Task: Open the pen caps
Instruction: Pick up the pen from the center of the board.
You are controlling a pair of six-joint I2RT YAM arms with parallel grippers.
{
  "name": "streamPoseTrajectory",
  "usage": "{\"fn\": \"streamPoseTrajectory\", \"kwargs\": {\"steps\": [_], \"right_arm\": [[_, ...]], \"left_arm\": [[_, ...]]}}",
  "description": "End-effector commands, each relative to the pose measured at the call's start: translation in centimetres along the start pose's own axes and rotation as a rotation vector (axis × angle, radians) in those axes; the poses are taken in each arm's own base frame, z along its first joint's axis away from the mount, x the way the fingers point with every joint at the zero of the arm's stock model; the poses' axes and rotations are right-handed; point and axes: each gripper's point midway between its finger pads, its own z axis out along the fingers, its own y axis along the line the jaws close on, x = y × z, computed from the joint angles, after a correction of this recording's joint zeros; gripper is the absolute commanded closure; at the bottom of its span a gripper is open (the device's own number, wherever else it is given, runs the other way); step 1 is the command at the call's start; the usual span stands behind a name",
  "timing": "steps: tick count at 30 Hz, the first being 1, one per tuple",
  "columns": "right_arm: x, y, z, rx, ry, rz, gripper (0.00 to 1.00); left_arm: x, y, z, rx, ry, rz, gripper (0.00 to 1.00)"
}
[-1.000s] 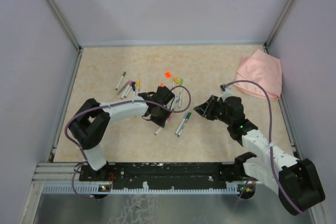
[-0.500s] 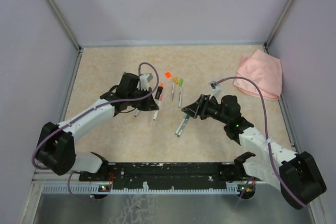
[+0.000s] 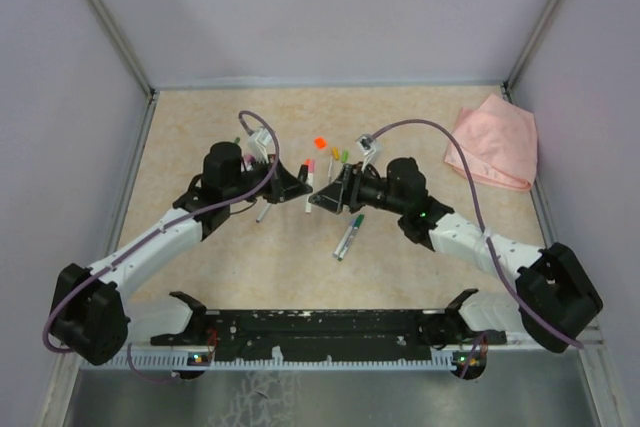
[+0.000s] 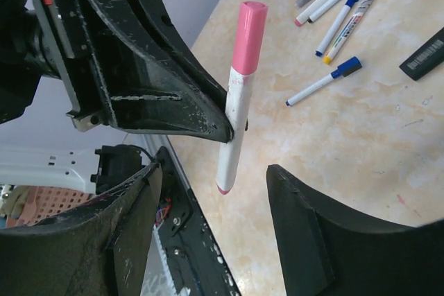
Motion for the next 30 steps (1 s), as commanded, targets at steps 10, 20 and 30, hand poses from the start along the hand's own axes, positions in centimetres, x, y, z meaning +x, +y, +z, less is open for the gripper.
{"fn": "streamPoseTrajectory", "kwargs": {"steps": [10, 20, 30], "right_arm": [[-0.7, 1.7, 3.3, 0.016, 0.036, -0.041, 0.45], [-0.5, 2.1, 4.2, 0.003, 0.058, -0.031, 0.69], [-0.8, 2.5, 4.1, -0.018, 0.036, -0.032, 1.0]], "left_arm": [[-1.9, -2.6, -0.7, 0.116, -0.08, -0.006, 1.0], [-2.5, -2.9, -0.8, 0.122, -0.104, -0.012, 1.0], [-3.4, -3.2, -1.3, 0.136, -0.134, -0.011, 0.88]]}}
